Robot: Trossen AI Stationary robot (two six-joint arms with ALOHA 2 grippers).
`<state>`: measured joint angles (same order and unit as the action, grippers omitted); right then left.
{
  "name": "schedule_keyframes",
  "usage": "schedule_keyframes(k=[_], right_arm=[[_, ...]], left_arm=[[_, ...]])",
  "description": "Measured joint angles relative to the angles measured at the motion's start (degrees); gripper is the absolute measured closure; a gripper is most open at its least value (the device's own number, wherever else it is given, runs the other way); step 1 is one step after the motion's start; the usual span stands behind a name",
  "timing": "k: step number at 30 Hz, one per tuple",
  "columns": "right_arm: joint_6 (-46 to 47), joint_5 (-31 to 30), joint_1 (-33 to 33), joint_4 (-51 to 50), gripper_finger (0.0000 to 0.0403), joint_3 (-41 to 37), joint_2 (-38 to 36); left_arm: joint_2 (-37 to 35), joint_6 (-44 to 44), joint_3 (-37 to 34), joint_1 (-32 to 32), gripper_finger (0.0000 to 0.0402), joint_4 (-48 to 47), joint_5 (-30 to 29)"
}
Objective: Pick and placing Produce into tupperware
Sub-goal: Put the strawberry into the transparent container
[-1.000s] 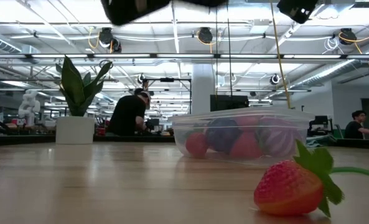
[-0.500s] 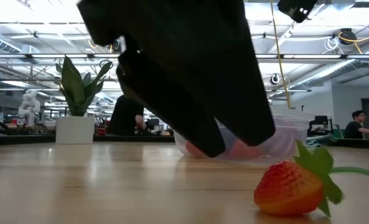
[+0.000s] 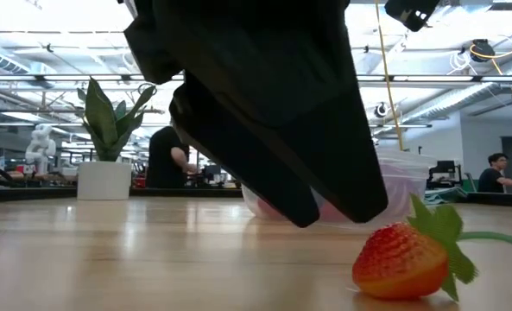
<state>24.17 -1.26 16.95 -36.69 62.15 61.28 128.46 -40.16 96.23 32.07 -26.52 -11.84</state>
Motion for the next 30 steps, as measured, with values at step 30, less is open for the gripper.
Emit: schedule_keyframes(k=[30], right_arm=[[-0.01,0.02,0.02,2.16,0.0238,-0.04,0.04]], left_arm=[[2.51,0.89,0.00,0.29,0.0165,5.13,-0.04]])
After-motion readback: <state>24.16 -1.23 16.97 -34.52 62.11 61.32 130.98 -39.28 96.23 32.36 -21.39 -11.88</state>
